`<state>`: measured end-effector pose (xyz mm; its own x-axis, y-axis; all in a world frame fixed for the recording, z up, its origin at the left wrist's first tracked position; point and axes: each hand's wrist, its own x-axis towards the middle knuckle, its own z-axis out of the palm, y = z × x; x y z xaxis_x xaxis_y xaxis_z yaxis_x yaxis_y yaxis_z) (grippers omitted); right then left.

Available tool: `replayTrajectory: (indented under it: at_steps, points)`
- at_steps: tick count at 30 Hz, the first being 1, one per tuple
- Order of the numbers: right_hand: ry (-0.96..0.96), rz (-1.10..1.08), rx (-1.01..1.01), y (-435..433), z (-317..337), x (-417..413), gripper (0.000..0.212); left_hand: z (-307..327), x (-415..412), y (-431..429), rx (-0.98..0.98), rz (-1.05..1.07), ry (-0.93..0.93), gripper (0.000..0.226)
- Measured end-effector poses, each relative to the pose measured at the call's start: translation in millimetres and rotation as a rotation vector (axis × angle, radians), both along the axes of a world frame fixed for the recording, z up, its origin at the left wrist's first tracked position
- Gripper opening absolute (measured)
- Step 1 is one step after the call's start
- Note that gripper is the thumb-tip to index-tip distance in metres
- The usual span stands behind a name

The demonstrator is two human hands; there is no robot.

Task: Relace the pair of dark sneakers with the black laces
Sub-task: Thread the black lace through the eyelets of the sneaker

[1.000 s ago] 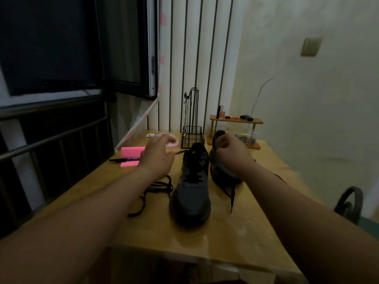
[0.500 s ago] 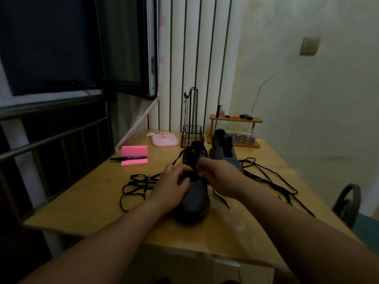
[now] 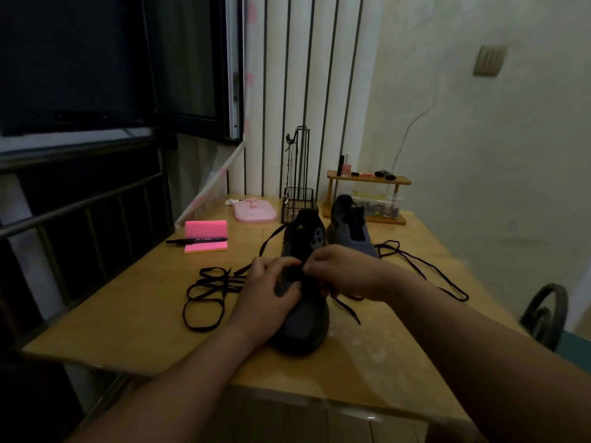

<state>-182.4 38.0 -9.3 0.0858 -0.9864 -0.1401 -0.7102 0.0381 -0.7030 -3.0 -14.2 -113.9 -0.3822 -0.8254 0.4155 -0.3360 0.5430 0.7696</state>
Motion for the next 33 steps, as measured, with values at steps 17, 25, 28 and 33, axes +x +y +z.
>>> replayTrajectory:
  at_steps: [17,25,28,33]
  points:
    - [0.257,-0.144,0.106,-14,9,-5,0.033,-5,0,-7,-0.033,0.069,-0.03,0.068]
    - [-0.066,-0.058,0.034,-11,-2,-15,0.025,0,-3,-9,0.019,0.003,-0.087,0.072]
    - [-0.374,-0.002,0.06,3,-8,-28,0.027,-1,-2,-8,0.001,0.014,-0.093,0.074]
    - [-0.351,-0.184,0.091,4,-11,-34,0.04,-1,-2,-5,-0.006,0.026,-0.066,0.072]
